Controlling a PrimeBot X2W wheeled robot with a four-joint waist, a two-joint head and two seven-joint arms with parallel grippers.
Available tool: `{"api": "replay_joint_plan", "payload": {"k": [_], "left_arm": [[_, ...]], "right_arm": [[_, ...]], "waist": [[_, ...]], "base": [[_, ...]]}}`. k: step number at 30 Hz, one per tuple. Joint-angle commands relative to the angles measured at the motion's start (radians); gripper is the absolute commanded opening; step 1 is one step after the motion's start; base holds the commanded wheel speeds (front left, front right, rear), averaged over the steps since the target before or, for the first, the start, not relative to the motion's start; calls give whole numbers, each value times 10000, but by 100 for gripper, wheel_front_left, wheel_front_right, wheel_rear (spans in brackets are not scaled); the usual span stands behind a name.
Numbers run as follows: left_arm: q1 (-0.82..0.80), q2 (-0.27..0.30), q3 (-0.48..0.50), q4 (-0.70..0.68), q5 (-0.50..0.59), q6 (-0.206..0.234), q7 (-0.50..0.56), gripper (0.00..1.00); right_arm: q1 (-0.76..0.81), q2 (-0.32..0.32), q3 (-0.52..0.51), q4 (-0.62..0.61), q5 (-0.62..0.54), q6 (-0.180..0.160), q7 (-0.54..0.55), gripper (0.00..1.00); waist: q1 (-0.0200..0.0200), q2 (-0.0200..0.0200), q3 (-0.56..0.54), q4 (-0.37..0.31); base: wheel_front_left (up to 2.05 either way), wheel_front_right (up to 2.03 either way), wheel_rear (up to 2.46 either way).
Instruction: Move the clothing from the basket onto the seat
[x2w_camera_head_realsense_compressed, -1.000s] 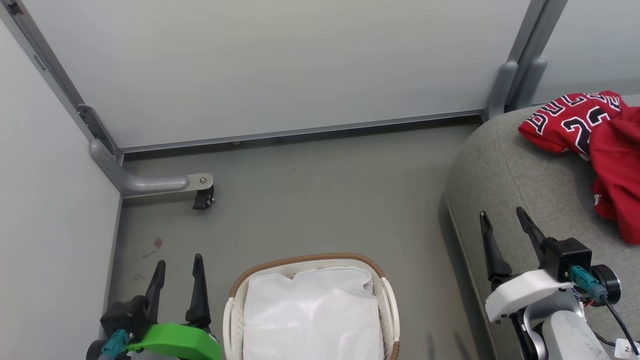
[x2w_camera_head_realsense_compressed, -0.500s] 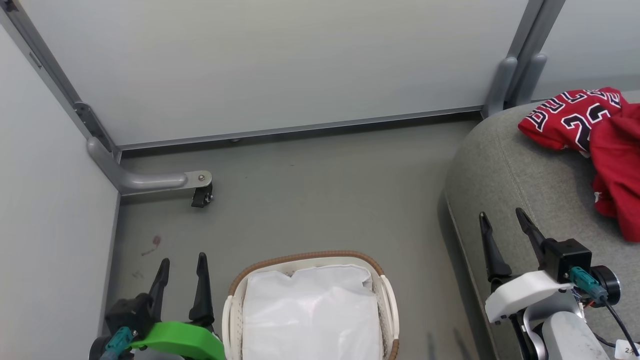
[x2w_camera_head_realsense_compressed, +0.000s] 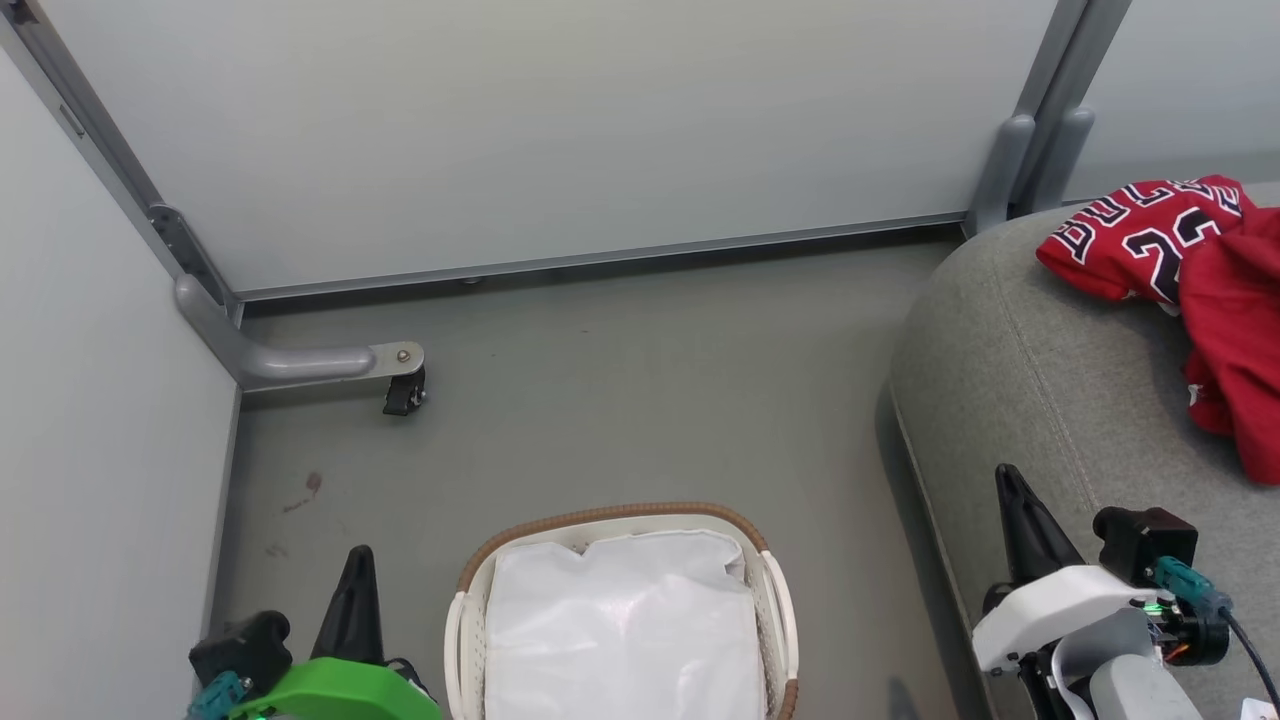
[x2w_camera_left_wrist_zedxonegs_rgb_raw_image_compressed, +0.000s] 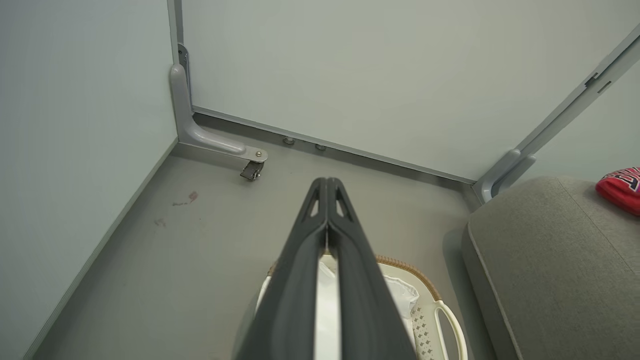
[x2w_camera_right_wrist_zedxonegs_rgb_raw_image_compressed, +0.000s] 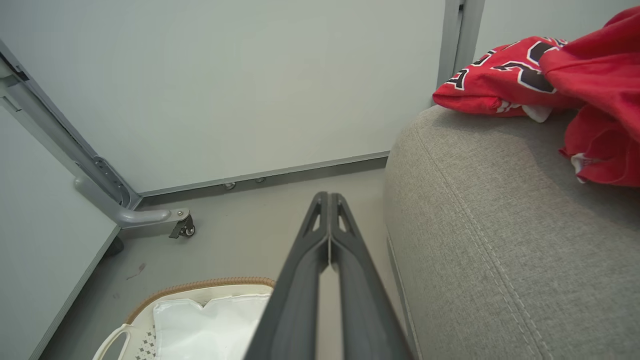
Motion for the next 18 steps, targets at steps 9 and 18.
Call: {"api": "replay_joint_plan", "payload": {"k": [9, 18], "left_arm": [[-257, 19, 342, -351, -1705, -75, 464, 0], [-357, 24, 562, -486, -2952, -108, 835, 0]], "right_arm": [[-46, -55, -101, -412, 2034, 0, 432, 0], [-1, -70, -180, -558, 3521, -1, 790, 0]], "waist": [[0, 0, -38, -11], [0, 0, -73, -21]], "base": [[0, 0, 0], [0, 0, 0]]}}
